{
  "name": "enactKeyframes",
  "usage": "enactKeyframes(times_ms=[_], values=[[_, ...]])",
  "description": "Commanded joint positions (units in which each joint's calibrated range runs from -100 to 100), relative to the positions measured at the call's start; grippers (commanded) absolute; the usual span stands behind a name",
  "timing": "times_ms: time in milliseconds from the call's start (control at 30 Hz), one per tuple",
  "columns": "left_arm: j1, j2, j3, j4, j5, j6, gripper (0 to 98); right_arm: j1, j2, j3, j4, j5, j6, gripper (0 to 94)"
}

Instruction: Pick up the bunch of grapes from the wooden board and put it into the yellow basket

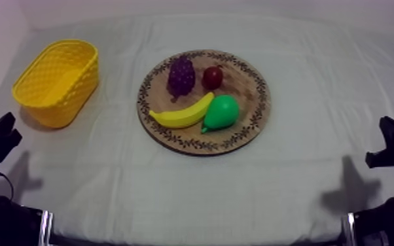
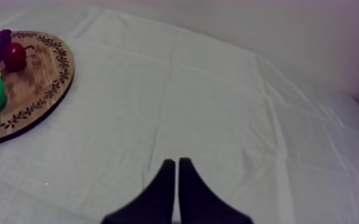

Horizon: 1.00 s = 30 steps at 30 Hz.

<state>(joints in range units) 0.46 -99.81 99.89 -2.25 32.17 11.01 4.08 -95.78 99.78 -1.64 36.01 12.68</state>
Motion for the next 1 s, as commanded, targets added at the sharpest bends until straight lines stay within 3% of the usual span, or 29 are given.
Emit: enactKeyframes(times_ms=[0, 433, 767, 967], values=[[0.26, -0.02, 0.0, 0.03, 0.0, 0.06, 0.0, -0.02, 0.02, -0.01, 0.0, 0.04, -0.02, 0.3], [-0.53, 1.73, 0.0, -0.2, -1.81, -2.72, 0.0, -0.02, 0.02, -0.01, 0.0, 0.04, -0.04, 0.3], [0.6, 13.53, -2.13, -0.26, -22.68, -1.42, 0.0, -0.02, 0.02, -0.01, 0.0, 0.04, -0.01, 0.3], [0.92, 21.74, -9.87, -0.27, -26.37, -0.89, 0.0, -0.02, 0.02, -0.01, 0.0, 0.04, -0.05, 0.3]])
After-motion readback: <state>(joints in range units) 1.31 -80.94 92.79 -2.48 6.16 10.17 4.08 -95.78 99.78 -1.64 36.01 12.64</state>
